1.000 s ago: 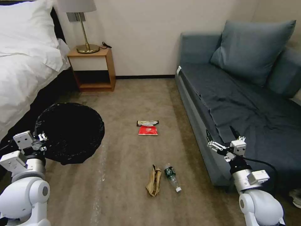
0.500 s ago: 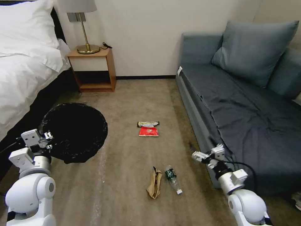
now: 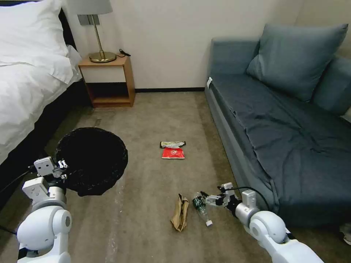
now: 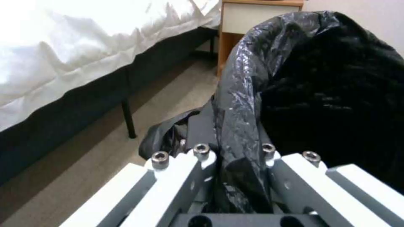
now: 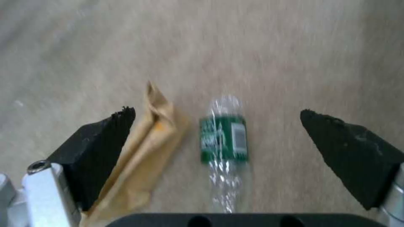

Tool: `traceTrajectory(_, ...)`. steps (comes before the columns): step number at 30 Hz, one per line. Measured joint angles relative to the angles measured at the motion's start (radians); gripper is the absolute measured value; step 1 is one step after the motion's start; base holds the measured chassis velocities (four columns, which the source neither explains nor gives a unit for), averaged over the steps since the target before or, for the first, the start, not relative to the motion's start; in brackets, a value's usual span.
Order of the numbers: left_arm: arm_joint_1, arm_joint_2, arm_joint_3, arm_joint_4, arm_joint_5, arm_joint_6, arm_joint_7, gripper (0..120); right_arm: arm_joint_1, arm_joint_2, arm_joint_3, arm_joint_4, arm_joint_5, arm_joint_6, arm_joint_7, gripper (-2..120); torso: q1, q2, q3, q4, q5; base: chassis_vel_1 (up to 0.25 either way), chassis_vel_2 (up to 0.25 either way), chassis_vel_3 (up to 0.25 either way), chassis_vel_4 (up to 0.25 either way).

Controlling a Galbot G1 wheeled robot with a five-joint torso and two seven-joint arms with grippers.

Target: Pick up the trash bin, then pick up the garbage on the floor and place it into the trash bin.

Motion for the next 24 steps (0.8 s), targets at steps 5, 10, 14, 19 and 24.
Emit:
traceTrajectory(5,0.004,-0.003,0.001,0.001,0.009,-0.002,-0.001,4,0.076,0.028,-0.076,-0.111,-0.017,-0.021,-0.005,100,0.0,0.0,0.0,0.0003,-0.0002,0.0,0.0,0.0,0.0)
traceTrajectory(10,-0.001,-0.023,0.006,0.011,0.034,-0.013,-0.009,4,0.124,0.049,-0.126,-0.195,-0.053,-0.012,-0.029,100,0.0,0.0,0.0,0.0002,-0.0003,0.0,0.0,0.0,0.0)
traceTrajectory(14,0.008,-0.037,0.017,0.008,0.052,-0.018,-0.011,4,0.141,0.075,-0.136,-0.231,-0.066,-0.001,-0.045,100,0.0,0.0,0.0,0.0002,-0.0005,0.0,0.0,0.0,0.0)
traceTrajectory(19,0.008,-0.05,0.023,0.002,0.06,-0.023,-0.011,4,0.145,0.111,-0.141,-0.252,-0.088,0.01,-0.055,100,0.0,0.0,0.0,0.0002,0.0003,0.0,0.0,0.0,0.0)
traceTrajectory(24,0.023,-0.051,0.018,-0.003,0.061,-0.044,-0.004,4,0.153,0.166,-0.125,-0.342,-0.13,0.064,-0.1,100,0.0,0.0,0.0,0.0003,-0.0002,0.0,0.0,0.0,0.0)
